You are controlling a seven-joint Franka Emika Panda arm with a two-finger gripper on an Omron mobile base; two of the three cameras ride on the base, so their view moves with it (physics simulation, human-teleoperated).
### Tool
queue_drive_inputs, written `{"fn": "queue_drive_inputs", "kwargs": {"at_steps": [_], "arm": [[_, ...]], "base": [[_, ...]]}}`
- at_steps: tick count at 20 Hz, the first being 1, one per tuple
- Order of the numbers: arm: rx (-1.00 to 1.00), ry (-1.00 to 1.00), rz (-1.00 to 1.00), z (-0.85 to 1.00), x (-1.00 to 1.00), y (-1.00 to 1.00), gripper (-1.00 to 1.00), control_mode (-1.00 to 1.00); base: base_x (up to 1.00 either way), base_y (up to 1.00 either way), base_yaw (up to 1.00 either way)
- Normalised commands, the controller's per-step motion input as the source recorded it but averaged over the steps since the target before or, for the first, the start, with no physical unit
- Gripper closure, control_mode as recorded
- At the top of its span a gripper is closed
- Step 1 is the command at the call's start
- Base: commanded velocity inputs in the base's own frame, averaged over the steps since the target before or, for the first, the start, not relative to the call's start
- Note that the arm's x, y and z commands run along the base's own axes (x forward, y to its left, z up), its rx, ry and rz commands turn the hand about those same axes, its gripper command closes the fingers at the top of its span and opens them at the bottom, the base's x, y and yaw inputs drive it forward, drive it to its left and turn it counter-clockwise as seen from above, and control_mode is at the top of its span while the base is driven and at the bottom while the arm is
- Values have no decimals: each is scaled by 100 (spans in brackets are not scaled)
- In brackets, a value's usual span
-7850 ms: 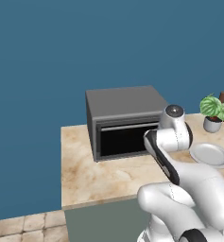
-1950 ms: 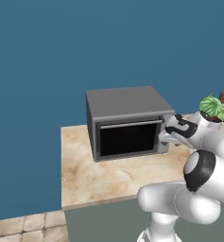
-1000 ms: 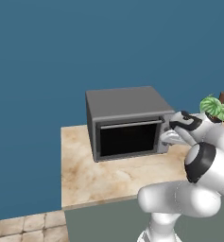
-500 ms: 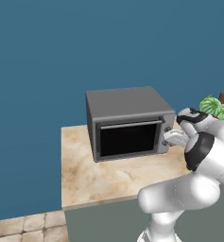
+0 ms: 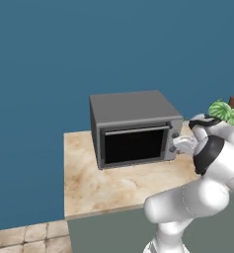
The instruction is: Pick up the bagel from the plate, place it on the toaster oven rack, close the door, and set the timer.
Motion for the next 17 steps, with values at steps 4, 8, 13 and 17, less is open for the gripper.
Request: {"fn": "queue_drive_inputs", "kwargs": {"at_steps": [4, 8, 13, 17], "arm": [[40, 0, 11, -13, 0, -69, 100, -100], [44, 0, 14, -15, 0, -68, 100, -100], [39, 0, 14, -18, 0, -55, 100, -100], [34, 0, 12, -15, 0, -49, 100, -100]], "base": [[0, 0, 0], [0, 0, 0], [0, 0, 0], [0, 0, 0]]}}
